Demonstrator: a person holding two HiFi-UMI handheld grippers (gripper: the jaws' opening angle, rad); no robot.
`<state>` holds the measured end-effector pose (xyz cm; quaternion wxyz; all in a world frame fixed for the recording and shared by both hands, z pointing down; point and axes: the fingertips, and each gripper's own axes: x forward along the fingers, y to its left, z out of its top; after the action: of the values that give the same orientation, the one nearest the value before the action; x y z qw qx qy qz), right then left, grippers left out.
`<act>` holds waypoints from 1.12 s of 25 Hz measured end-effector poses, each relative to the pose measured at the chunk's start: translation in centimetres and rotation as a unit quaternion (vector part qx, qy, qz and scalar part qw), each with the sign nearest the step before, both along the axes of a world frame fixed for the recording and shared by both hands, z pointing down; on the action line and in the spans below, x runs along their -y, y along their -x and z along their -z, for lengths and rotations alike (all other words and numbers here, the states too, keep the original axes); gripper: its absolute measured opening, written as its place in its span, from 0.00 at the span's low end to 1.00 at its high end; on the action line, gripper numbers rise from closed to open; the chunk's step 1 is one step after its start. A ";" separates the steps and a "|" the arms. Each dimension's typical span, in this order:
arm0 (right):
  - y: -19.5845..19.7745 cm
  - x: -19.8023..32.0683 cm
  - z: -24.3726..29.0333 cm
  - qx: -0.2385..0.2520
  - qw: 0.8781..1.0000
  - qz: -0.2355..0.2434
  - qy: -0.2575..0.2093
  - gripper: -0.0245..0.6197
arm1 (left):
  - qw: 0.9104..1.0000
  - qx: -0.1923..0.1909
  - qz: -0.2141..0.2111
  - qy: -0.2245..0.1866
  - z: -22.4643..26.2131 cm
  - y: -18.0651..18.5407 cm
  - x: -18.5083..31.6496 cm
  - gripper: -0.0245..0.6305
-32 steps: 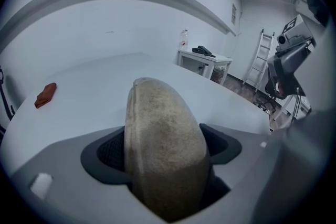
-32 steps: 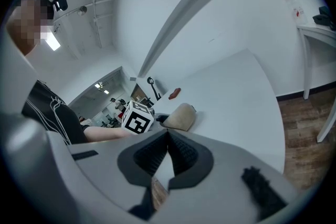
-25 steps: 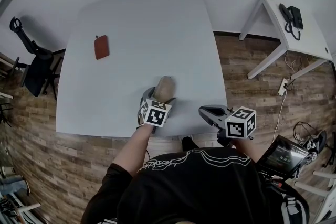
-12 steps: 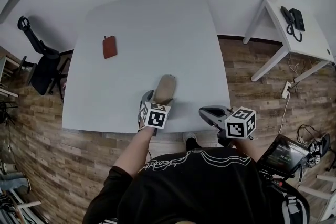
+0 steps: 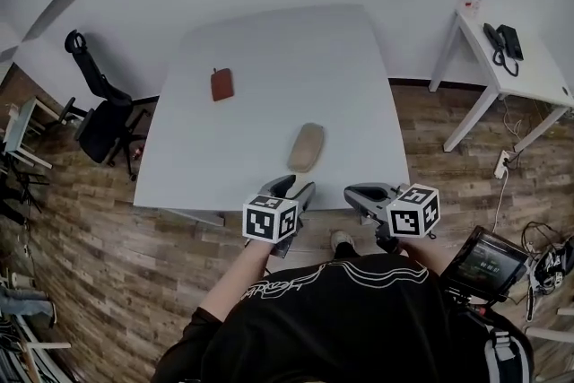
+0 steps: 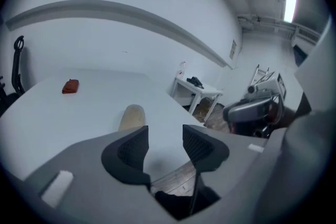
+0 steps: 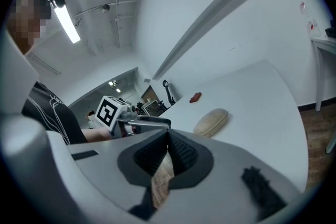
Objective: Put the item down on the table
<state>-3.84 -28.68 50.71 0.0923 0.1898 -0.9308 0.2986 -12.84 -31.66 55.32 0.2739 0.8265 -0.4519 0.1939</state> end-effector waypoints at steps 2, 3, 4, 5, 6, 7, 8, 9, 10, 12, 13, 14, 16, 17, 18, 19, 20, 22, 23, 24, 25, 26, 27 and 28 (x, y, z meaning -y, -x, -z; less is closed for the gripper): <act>0.6 -1.8 0.6 0.003 1.000 -0.001 -0.008 0.05 | 0.999 -0.042 -0.003 -0.011 2.0 -0.4 -2.6 0.31; 0.9 -2.8 0.9 0.005 1.000 -0.001 -0.011 0.05 | 0.998 -0.056 -0.008 -0.014 2.8 -0.6 -3.9 0.28; 1.2 -3.7 1.0 0.007 1.000 0.001 -0.013 0.05 | 0.998 -0.063 -0.015 -0.014 3.4 -0.8 -5.1 0.24; 1.5 -4.6 1.2 0.007 1.000 0.005 -0.016 0.05 | 0.998 -0.065 -0.022 -0.012 3.8 -0.9 -6.2 0.21; 1.7 -5.5 1.4 0.006 1.000 0.012 -0.019 0.05 | 0.998 -0.063 -0.029 -0.010 4.1 -0.8 -7.1 0.15; 2.0 -6.4 1.5 0.004 1.000 0.019 -0.022 0.05 | 0.997 -0.061 -0.036 -0.010 4.5 -0.7 -8.0 0.08; 2.3 -7.2 1.7 0.002 0.999 0.025 -0.026 0.05 | 0.997 -0.065 -0.043 -0.012 5.0 -0.7 -8.9 0.05; 2.4 -7.9 1.8 0.000 0.999 0.028 -0.029 0.05 | 0.996 -0.073 -0.051 -0.016 5.6 -0.8 -9.7 0.04; 2.5 -8.4 1.9 -0.001 0.999 0.027 -0.031 0.05 | 0.995 -0.082 -0.060 -0.022 6.3 -1.0 -10.6 0.04; 2.6 -9.3 2.1 0.002 0.999 0.020 -0.028 0.05 | 0.992 -0.094 -0.078 -0.036 7.5 -1.6 -12.2 0.04; 2.6 -9.8 2.2 0.005 1.000 0.016 -0.026 0.05 | 0.991 -0.096 -0.085 -0.041 7.8 -1.8 -12.9 0.04; 2.6 -10.3 2.1 0.006 1.000 0.013 -0.025 0.05 | 0.990 -0.096 -0.091 -0.045 8.1 -2.0 -13.6 0.04; 2.8 -11.0 2.2 0.001 0.999 0.014 -0.033 0.05 | 0.989 -0.096 -0.099 -0.047 8.3 -2.4 -14.6 0.04; 2.9 -11.2 2.2 -0.003 0.999 0.016 -0.040 0.05 | 0.989 -0.098 -0.101 -0.047 8.4 -2.5 -14.8 0.04; 3.0 -11.3 2.2 -0.007 0.999 0.017 -0.046 0.05 | 0.988 -0.102 -0.103 -0.046 8.5 -2.6 -15.0 0.04; 3.1 -11.4 2.2 -0.010 0.999 0.019 -0.049 0.05 | 0.988 -0.108 -0.103 -0.044 8.6 -2.7 -15.1 0.04; 3.1 -11.4 2.2 -0.011 0.998 0.020 -0.051 0.05 | 0.987 -0.114 -0.103 -0.040 8.6 -2.8 -15.2 0.04; 3.0 -11.5 2.2 -0.010 0.999 0.021 -0.049 0.05 | 0.987 -0.122 -0.104 -0.033 8.6 -2.9 -15.4 0.04; 2.9 -11.5 2.2 -0.009 0.999 0.020 -0.047 0.05 | 0.987 -0.122 -0.104 -0.031 8.5 -2.9 -15.5 0.04; 2.8 -11.5 2.1 -0.008 0.999 0.020 -0.046 0.05 | 0.987 -0.121 -0.102 -0.031 8.4 -2.9 -15.6 0.04; 2.8 -11.5 2.1 -0.008 0.999 0.020 -0.044 0.05 | 0.987 -0.121 -0.101 -0.031 8.4 -2.8 -15.6 0.04; 2.8 -11.5 2.1 -0.009 0.999 0.020 -0.044 0.05 | 0.987 -0.122 -0.101 -0.031 8.4 -2.9 -15.6 0.04; 2.8 -11.4 2.1 -0.010 0.999 0.019 -0.044 0.05 | 0.987 -0.123 -0.102 -0.033 8.5 -3.0 -15.6 0.04; 2.7 -11.4 2.2 -0.010 0.999 0.017 -0.044 0.05 | 0.986 -0.121 -0.105 -0.036 8.6 -3.1 -15.7 0.04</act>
<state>-6.52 -17.25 48.53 0.0987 0.1810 -0.9449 0.2541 -9.74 -15.99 46.72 0.2751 0.8960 -0.3327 0.1037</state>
